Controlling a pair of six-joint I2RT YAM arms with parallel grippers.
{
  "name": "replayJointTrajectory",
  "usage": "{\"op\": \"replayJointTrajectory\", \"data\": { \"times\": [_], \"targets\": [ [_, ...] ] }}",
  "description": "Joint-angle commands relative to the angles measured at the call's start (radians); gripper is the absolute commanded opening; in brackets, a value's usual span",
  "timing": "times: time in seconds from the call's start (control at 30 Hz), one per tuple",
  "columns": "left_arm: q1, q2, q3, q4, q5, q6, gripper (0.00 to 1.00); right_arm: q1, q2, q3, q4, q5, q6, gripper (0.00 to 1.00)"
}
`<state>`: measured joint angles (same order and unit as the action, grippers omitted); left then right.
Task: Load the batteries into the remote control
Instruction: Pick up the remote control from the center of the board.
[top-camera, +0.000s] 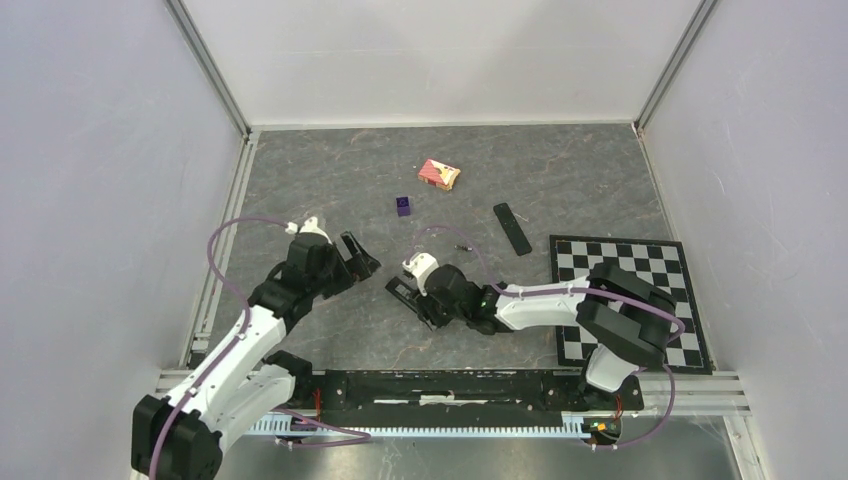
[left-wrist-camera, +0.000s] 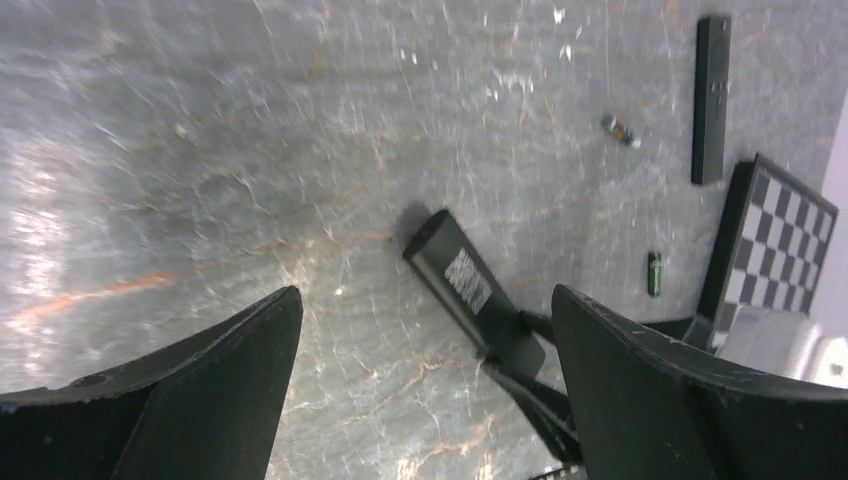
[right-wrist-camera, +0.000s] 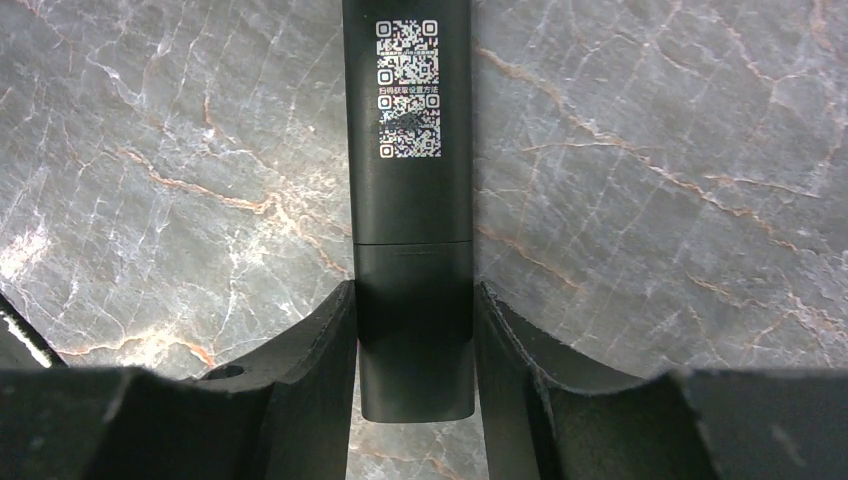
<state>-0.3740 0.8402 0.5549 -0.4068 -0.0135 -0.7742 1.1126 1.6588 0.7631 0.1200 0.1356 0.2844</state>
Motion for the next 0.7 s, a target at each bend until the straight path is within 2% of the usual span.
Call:
{"op": "replayJointTrajectory", "data": {
  "times": [0.0,0.27,0.37,0.5,0.67],
  "targets": [
    [0.005,0.025,-0.077,0.193,0.184,-0.090,1.00,-0.035,-0.057,-0.043,0.143,-0.033,0.022,0.34],
    [0.003,0.146,-0.223,0.562,0.349,-0.205,1.00,-0.061,-0.073,-0.069,0.296,-0.147,0.057,0.33],
    [0.004,0.196,-0.233,0.624,0.365,-0.214,0.99,-0.063,-0.073,-0.081,0.346,-0.204,0.079,0.33],
    [0.003,0.234,-0.239,0.664,0.378,-0.230,0.88,-0.068,-0.062,-0.077,0.377,-0.250,0.099,0.33],
    [0.004,0.247,-0.248,0.656,0.400,-0.250,0.62,-0.082,-0.045,-0.043,0.348,-0.259,0.111,0.33]
  ]
}}
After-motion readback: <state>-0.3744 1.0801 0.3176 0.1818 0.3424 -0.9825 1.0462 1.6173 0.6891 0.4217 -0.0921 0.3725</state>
